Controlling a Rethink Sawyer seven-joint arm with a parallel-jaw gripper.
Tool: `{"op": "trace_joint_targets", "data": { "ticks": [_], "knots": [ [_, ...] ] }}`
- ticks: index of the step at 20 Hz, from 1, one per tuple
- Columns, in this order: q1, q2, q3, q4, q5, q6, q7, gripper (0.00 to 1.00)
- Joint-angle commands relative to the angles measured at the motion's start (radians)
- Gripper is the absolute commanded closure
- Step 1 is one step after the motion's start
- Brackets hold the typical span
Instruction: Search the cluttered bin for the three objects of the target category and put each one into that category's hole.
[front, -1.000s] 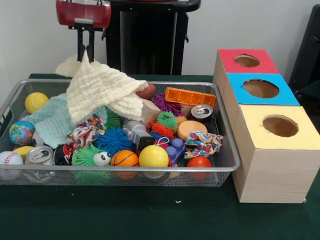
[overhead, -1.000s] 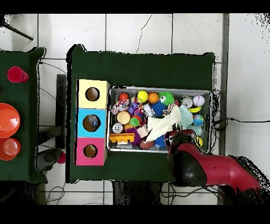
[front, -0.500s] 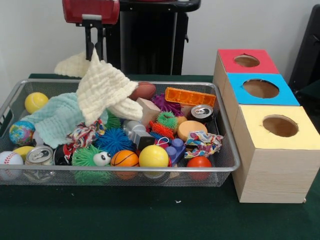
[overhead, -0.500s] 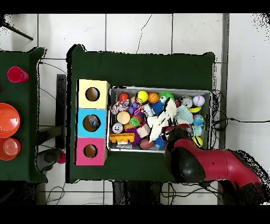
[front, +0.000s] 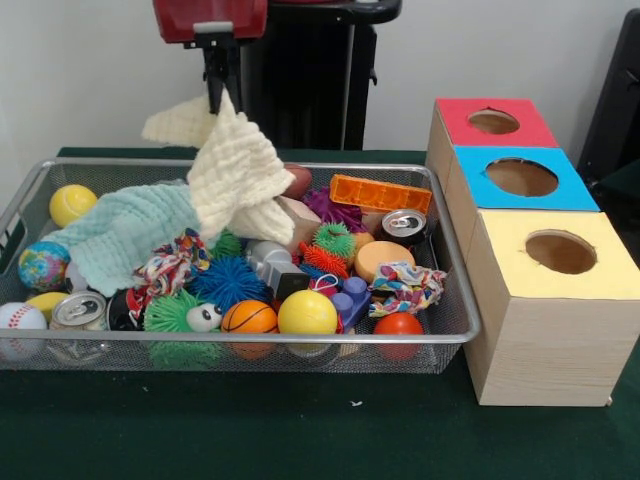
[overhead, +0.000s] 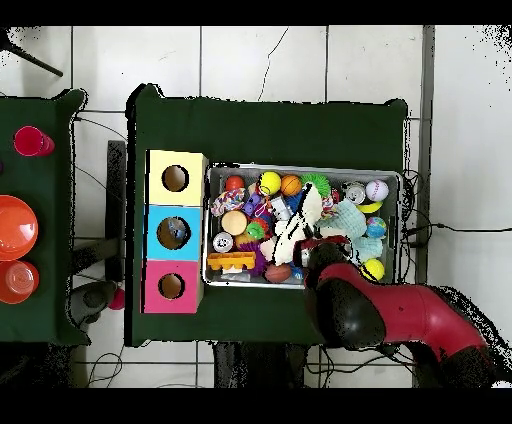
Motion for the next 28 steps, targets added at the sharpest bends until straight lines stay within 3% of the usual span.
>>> {"op": "trace_joint_targets", "data": {
  "ticks": [1,6,15,24,28],
  "knots": [
    [-0.051,0.058,0.157,0.123,0.095,0.027,0.114,1.0],
    [-0.056,0.109,0.161,0.14,0.106,-0.036,0.143,1.0],
    [-0.061,0.127,0.188,0.159,0.092,-0.088,0.144,1.0],
    [-0.081,0.166,0.257,0.214,0.202,-0.091,0.218,1.0],
    [-0.078,0.176,0.267,0.234,0.216,-0.122,0.219,1.0]
  ]
}}
